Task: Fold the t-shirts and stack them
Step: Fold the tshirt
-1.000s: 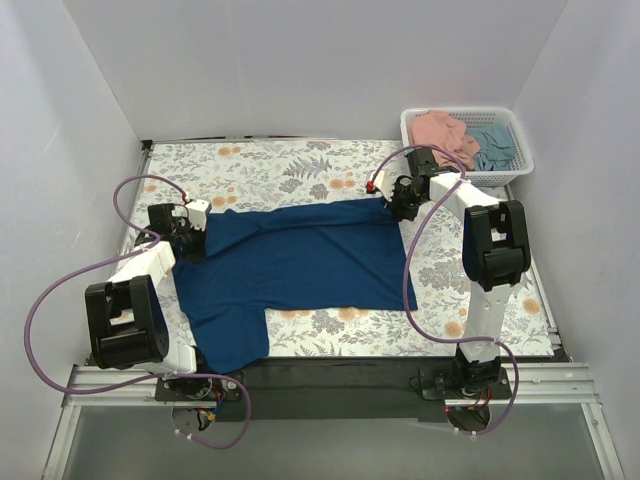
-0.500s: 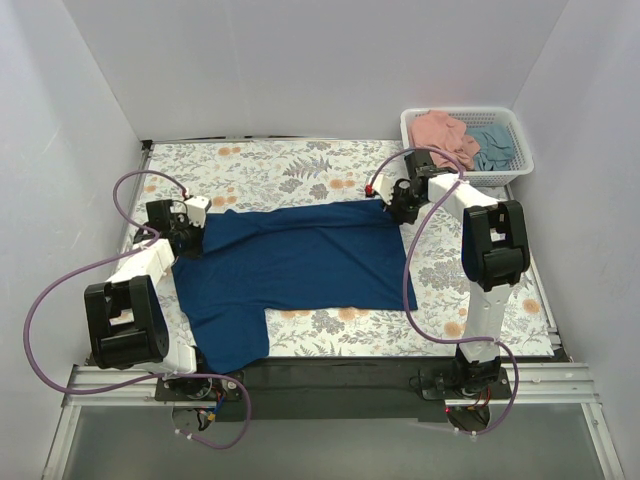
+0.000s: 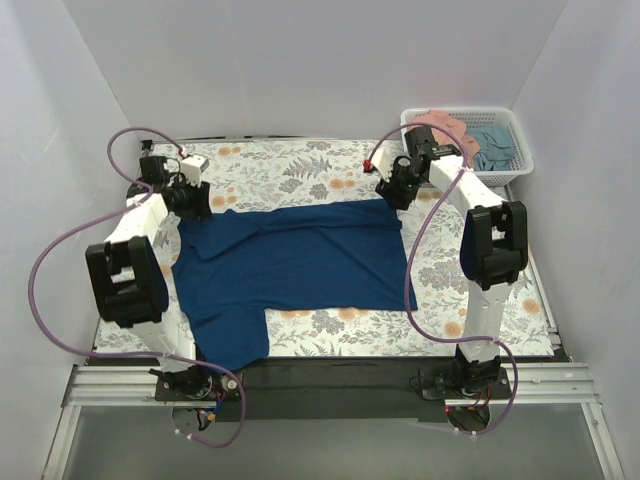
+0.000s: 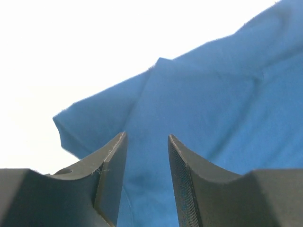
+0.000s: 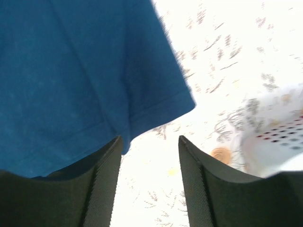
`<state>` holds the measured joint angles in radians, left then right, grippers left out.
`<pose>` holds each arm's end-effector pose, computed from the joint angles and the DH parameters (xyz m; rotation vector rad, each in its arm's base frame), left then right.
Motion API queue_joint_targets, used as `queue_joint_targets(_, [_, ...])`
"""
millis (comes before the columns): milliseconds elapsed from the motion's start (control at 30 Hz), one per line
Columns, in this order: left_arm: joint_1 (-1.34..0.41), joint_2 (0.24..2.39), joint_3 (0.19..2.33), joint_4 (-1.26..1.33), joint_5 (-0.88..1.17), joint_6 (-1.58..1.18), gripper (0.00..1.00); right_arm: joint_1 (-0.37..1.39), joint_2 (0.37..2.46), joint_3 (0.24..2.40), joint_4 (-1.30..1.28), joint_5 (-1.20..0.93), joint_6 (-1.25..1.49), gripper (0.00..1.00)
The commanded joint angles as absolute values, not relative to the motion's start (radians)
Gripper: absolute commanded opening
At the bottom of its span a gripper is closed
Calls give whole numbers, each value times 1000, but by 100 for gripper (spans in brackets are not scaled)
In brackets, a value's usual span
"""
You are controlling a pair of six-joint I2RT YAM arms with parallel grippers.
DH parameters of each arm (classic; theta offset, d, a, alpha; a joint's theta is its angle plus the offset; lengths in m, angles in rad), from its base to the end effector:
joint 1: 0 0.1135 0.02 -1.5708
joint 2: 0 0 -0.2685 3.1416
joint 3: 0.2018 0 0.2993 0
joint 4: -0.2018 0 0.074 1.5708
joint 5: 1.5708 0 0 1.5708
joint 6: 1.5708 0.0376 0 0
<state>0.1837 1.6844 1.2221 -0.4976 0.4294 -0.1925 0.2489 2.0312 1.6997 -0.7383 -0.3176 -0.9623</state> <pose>0.3978 0.0580 0.2146 -0.2965 2.4704 -0.5447 0.4708 0.1318 0.2191 -1.5442 2.0460 0.1555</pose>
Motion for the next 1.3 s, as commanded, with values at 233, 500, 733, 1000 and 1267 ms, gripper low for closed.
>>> queue_joint_targets(233, [143,1994,1528,-591,500,-330,36,247,2141,1842,-867,-387,-808,51])
queue_joint_targets(500, [126,2078,1546,-598,437,-341,36,247,2152,1844,-868,-379,-810,50])
queue_joint_targets(733, [117,2074,1517,-584,402,-324,48,247,2157,1847,-873,-382,-813,50])
queue_joint_targets(1000, [118,2033,1476,-587,400,-298,44,247,2161,1847,-882,-382,-818,50])
queue_joint_targets(1267, [114,1961,1462,-620,520,-267,12,247,2166,1858,-882,-376,-821,49])
